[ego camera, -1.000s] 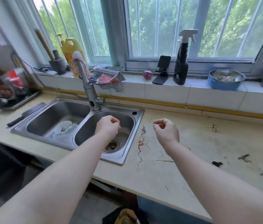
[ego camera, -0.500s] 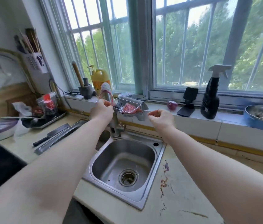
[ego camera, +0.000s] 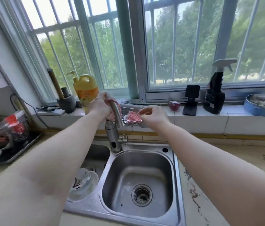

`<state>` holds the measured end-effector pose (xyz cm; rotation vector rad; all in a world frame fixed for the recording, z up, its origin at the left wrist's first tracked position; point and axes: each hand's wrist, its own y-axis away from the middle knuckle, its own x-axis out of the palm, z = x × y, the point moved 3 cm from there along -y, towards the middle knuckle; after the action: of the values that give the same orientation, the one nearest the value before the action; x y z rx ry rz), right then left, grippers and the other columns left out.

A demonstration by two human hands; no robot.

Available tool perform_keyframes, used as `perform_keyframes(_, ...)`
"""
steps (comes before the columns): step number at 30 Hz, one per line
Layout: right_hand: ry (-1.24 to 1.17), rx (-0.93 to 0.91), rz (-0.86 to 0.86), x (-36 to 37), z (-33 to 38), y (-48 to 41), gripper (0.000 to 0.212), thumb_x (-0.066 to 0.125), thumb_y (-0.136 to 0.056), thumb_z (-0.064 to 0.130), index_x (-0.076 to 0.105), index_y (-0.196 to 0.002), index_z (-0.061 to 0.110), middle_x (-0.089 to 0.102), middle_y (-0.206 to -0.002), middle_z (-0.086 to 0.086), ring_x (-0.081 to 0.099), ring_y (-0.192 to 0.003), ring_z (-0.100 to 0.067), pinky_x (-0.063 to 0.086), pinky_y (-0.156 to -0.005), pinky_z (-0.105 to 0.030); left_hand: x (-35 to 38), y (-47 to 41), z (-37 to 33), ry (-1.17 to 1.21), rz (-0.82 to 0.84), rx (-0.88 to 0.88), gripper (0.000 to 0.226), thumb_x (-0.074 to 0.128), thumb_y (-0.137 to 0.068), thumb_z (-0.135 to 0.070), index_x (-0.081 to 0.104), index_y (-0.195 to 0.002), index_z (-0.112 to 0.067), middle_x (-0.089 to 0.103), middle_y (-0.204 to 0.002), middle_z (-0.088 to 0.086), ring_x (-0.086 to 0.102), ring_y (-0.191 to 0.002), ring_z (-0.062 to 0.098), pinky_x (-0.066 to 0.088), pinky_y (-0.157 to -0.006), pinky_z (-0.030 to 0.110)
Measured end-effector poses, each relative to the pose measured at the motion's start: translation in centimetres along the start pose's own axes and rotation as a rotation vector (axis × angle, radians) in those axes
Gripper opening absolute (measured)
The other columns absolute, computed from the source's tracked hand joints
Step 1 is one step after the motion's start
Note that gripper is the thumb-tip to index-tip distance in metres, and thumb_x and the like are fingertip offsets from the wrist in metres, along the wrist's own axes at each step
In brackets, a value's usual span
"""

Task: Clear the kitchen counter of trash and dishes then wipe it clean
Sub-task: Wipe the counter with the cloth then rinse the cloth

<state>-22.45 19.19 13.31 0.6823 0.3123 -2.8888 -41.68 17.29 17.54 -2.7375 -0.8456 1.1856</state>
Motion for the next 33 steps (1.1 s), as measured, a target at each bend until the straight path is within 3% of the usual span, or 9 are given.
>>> perform_keyframes(3, 0.014, 0.071, -0.045, 0.2, -1.4, 0.5, 0.025, 0.061, -0.085, 0.011, 0.064, -0.069, 0.031, 0.069, -0.087, 0.008, 0.065, -0.088, -0.013, 0.055, -0.080, -0.028, -0.3, 0.0, 0.2, -0.135, -0.125, 0.069, 0.035, 0.049, -0.097, -0.010, 0.051, -0.129, -0.024, 0.060, -0.106, 0.003, 0.054, -0.092, 0.022, 0.040, -0.074, 0.028)
perform_keyframes(7, 0.003, 0.118, -0.082, -0.7, -2.2, 1.7, 0.025, 0.060, -0.088, 0.007, 0.064, -0.073, 0.026, 0.063, -0.081, 0.009, 0.060, -0.084, -0.012, 0.051, -0.070, -0.020, -1.6, 0.0, -1.2, -0.144, -0.380, 0.175, 0.026, 0.038, -0.099, -0.019, 0.060, -0.110, -0.010, 0.063, -0.111, 0.016, 0.053, -0.106, 0.033, 0.035, -0.076, 0.034)
perform_keyframes(12, 0.022, 0.133, -0.066, -1.9, -2.8, 3.4, 0.011, 0.071, -0.083, 0.020, 0.062, -0.083, 0.026, 0.069, -0.099, 0.003, 0.065, -0.094, -0.014, 0.054, -0.085, -0.027, -0.1, 2.9, -6.1, 0.096, -0.267, 0.390, 0.018, 0.041, -0.099, -0.022, 0.056, -0.096, -0.014, 0.055, -0.100, 0.005, 0.052, -0.093, 0.020, 0.045, -0.077, 0.031)
perform_keyframes(16, -0.070, 0.150, 0.040, -2.6, -3.6, 4.8, 0.088, 0.089, -0.045, 0.054, 0.055, -0.119, 0.022, 0.066, -0.112, 0.003, 0.064, -0.103, -0.016, 0.051, -0.095, -0.038, 3.0, 6.1, -9.0, 0.141, 0.031, 0.513, 0.015, 0.048, -0.098, -0.019, 0.063, -0.095, -0.018, 0.061, -0.078, -0.006, 0.059, -0.070, 0.009, 0.051, -0.060, 0.012)
perform_keyframes(19, -0.149, 0.111, 0.176, -3.5, -5.4, 6.2, 0.107, 0.091, -0.031, 0.057, 0.050, -0.126, 0.028, 0.067, -0.115, 0.003, 0.064, -0.107, -0.016, 0.050, -0.097, -0.040, 6.3, 8.4, -9.5, -0.005, 0.198, 0.494, 0.016, 0.055, -0.095, -0.021, 0.070, -0.099, -0.022, 0.068, -0.092, 0.000, 0.064, -0.085, 0.020, 0.057, -0.077, 0.039)
perform_keyframes(21, -0.162, 0.151, 0.226, -4.7, -6.6, 8.1, 0.094, 0.091, -0.045, 0.045, 0.049, -0.127, 0.024, 0.066, -0.115, 0.002, 0.064, -0.107, -0.014, 0.052, -0.096, -0.037, 8.0, 9.7, -9.3, -0.057, 0.234, 0.438, 0.015, 0.057, -0.095, -0.024, 0.071, -0.098, -0.020, 0.068, -0.093, 0.001, 0.063, -0.088, 0.021, 0.055, -0.081, 0.040)
perform_keyframes(25, -0.011, 0.261, 0.160, -8.1, -10.1, 11.4, 0.016, 0.065, -0.078, 0.007, 0.064, -0.094, 0.010, 0.065, -0.087, 0.000, 0.061, -0.086, -0.017, 0.054, -0.086, -0.039, 10.9, 12.6, -8.2, 0.009, 0.367, 0.272, 0.020, 0.064, -0.091, -0.035, 0.068, -0.082, -0.018, 0.066, -0.077, -0.002, 0.061, -0.066, 0.011, 0.048, -0.059, 0.024)
perform_keyframes(30, 0.267, 0.422, 0.307, -9.9, -14.1, 15.2, 0.026, 0.050, -0.070, -0.017, 0.056, -0.075, 0.007, 0.061, -0.074, -0.006, 0.061, -0.081, -0.025, 0.054, -0.080, -0.037, 15.0, 18.1, -4.2, -0.093, 0.733, 0.036, 0.012, 0.063, -0.093, -0.025, 0.068, -0.089, -0.014, 0.062, -0.070, 0.002, 0.056, -0.047, 0.011, 0.045, -0.041, 0.020)
perform_keyframes(33, 0.329, 0.352, 0.188, -10.1, -16.2, 16.2, 0.022, 0.053, -0.077, -0.007, 0.070, -0.085, 0.005, 0.070, -0.089, -0.007, 0.065, -0.093, -0.025, 0.047, -0.069, -0.029, 16.5, 20.1, -2.3, -0.146, 0.669, 0.067, 0.008, 0.062, -0.091, -0.017, 0.070, -0.093, -0.017, 0.063, -0.079, 0.003, 0.059, -0.064, 0.019, 0.051, -0.055, 0.029)
